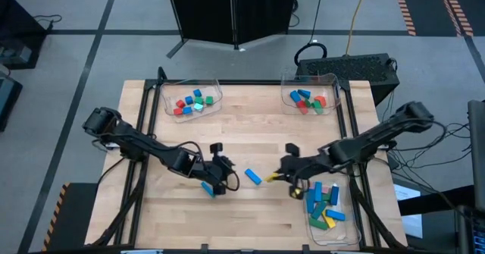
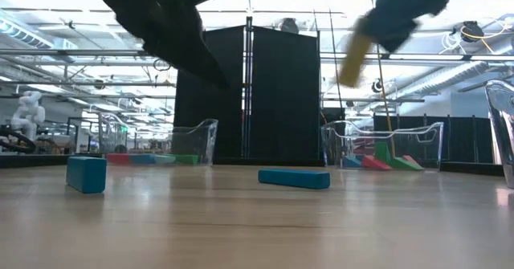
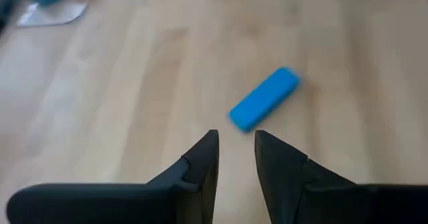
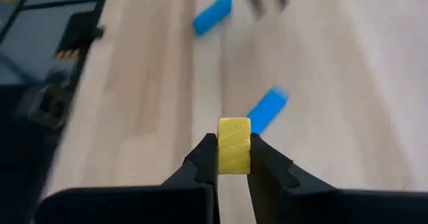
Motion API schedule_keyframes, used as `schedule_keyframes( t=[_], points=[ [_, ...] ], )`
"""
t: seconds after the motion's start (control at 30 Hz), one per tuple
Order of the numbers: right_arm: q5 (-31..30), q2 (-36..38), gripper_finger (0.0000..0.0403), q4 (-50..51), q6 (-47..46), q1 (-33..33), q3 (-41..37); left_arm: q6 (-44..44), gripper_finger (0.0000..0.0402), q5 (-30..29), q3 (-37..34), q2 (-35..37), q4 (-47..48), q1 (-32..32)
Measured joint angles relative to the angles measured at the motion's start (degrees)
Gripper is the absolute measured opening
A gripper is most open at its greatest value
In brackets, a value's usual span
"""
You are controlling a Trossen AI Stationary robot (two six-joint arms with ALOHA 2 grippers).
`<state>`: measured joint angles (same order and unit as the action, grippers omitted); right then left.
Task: Sort blocks by size
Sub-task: Put the yellow rectangular block into the bottom right transparent bin
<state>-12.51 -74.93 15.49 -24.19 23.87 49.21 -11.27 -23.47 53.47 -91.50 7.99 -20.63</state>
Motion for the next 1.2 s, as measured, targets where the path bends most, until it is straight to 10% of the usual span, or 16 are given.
schedule_keyframes(
  t=[0.4, 0.7, 1.2],
  points=[
    [5.53, 14.66, 0.0043, 19.55, -17.75, 9.7, 0.0, 6.25, 0.0181, -11.57, -0.02, -5.75, -6.75, 0.55],
    [12.56, 16.71, 0.0045, 28.39, -32.14, 16.08, -0.02, 9.11, 0.0284, -8.37, -0.02, -6.36, -7.77, 1.58],
    [18.18, 6.3, 0.0048, 26.6, -41.34, 22.07, -0.04, 13.61, 0.0272, 0.7, -0.02, -6.36, -12.37, 2.67]
  ],
)
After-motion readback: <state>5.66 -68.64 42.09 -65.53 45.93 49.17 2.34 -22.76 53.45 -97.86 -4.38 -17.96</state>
